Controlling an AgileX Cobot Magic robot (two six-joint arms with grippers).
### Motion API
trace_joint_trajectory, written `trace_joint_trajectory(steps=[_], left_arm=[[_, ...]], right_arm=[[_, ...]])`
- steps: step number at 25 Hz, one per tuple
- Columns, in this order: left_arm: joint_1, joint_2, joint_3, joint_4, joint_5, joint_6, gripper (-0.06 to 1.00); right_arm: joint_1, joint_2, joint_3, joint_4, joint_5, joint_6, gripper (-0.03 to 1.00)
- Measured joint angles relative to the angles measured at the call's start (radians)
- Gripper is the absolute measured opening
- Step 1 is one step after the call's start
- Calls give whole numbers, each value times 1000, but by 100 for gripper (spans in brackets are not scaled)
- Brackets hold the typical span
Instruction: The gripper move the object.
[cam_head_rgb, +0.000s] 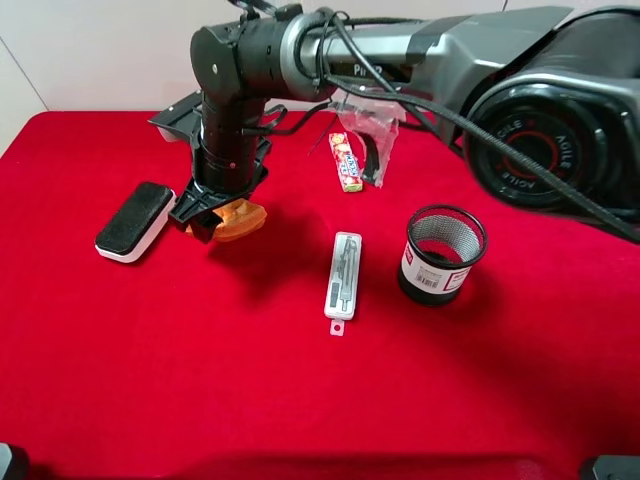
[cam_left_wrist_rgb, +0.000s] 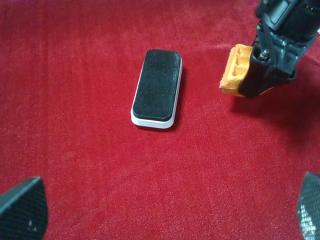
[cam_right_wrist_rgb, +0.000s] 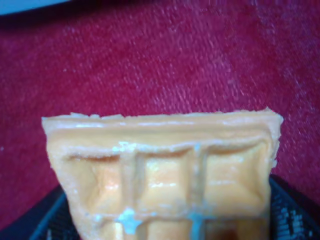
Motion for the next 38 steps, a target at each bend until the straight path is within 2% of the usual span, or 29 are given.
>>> trace_joint_trajectory(steps=[18,27,38], left_arm=[[0,0,0,0,0,0,99],[0,0,0,0,0,0,99],[0,0,0,0,0,0,99]], right_arm=[[0,39,0,24,-64,0,52],[0,39,0,104,-107,-8,52],[0,39,0,119,-137,-12,52]])
